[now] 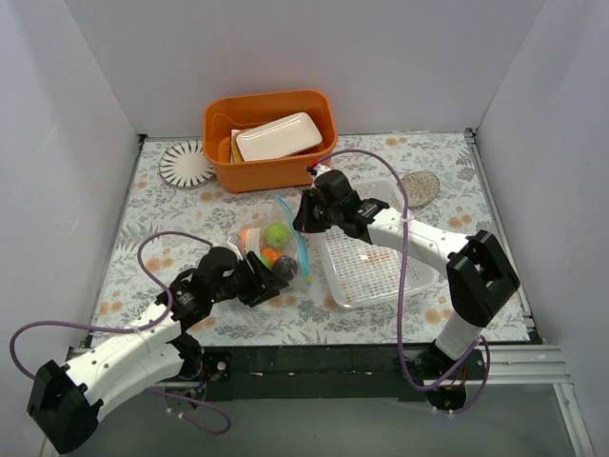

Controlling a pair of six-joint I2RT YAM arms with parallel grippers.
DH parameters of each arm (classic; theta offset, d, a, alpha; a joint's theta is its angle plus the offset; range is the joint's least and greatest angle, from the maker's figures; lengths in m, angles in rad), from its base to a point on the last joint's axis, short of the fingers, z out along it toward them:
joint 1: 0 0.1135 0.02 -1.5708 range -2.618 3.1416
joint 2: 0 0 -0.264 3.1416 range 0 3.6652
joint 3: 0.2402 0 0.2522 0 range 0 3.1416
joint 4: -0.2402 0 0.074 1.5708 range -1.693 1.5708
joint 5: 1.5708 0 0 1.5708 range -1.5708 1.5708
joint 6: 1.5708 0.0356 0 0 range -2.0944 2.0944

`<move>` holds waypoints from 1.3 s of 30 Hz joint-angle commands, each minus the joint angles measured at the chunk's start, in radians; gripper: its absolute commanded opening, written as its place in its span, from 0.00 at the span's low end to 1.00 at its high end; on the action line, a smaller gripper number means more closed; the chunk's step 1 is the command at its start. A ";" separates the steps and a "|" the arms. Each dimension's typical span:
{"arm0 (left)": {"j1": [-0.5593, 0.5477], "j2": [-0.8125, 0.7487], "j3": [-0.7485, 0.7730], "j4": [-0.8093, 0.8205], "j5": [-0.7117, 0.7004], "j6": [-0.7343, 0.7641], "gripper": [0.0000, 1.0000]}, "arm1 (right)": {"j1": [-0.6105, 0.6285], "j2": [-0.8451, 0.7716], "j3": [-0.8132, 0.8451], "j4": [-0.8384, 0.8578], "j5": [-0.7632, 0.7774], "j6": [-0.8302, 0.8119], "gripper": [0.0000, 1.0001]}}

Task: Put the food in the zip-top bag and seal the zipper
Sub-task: Adjust the zipper food storage bag at the center of the board.

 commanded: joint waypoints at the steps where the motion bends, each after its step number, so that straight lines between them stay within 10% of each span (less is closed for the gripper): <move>1: -0.010 0.002 -0.042 0.064 0.026 0.005 0.40 | -0.012 0.000 0.050 0.000 0.000 -0.018 0.10; 27: -0.003 0.134 -0.055 -0.114 -0.443 0.057 0.42 | -0.041 -0.042 0.023 -0.033 -0.040 -0.020 0.10; 39: 0.204 0.178 -0.035 -0.028 -0.421 0.204 0.44 | -0.041 -0.020 -0.005 -0.019 -0.132 0.003 0.11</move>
